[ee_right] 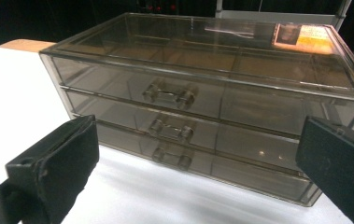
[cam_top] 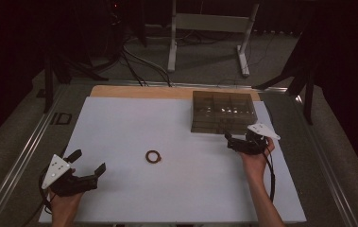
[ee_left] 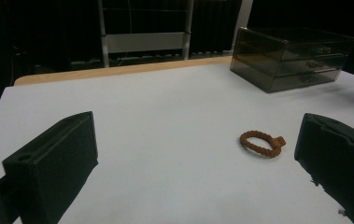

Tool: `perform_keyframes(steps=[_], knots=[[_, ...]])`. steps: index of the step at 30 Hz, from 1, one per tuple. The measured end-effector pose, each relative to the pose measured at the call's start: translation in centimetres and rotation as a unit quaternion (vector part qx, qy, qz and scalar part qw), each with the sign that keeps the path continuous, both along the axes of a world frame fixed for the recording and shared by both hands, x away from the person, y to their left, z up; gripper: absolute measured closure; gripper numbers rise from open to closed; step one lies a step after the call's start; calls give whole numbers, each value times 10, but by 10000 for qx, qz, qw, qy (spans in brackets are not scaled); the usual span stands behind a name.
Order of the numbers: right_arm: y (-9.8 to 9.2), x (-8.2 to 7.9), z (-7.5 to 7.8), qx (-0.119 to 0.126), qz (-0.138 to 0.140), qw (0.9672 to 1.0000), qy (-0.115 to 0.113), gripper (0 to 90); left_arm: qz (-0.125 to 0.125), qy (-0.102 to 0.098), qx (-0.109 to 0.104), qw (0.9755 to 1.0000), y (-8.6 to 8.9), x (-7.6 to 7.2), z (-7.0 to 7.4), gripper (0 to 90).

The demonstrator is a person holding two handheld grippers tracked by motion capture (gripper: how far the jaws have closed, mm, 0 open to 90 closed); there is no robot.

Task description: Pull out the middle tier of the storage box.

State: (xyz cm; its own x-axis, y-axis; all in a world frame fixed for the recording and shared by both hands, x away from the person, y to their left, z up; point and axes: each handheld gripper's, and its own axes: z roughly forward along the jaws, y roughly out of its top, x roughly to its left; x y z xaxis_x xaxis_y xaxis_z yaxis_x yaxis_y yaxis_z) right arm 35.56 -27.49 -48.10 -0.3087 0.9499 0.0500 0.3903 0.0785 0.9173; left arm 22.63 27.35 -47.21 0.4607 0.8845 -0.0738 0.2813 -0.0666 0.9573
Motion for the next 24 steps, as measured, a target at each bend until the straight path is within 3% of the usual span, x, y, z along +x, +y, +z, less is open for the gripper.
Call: perform_keyframes(steps=[10, 24], knots=[[0, 10, -8, -104, -72, 9999, 70, 0, -3, 12, 6, 10000, 0, 0, 0, 9], [1, 25, -19, 21, -145, 9996, 259, 0, 18, 6, -13, 10000, 1, 0, 0, 9]])
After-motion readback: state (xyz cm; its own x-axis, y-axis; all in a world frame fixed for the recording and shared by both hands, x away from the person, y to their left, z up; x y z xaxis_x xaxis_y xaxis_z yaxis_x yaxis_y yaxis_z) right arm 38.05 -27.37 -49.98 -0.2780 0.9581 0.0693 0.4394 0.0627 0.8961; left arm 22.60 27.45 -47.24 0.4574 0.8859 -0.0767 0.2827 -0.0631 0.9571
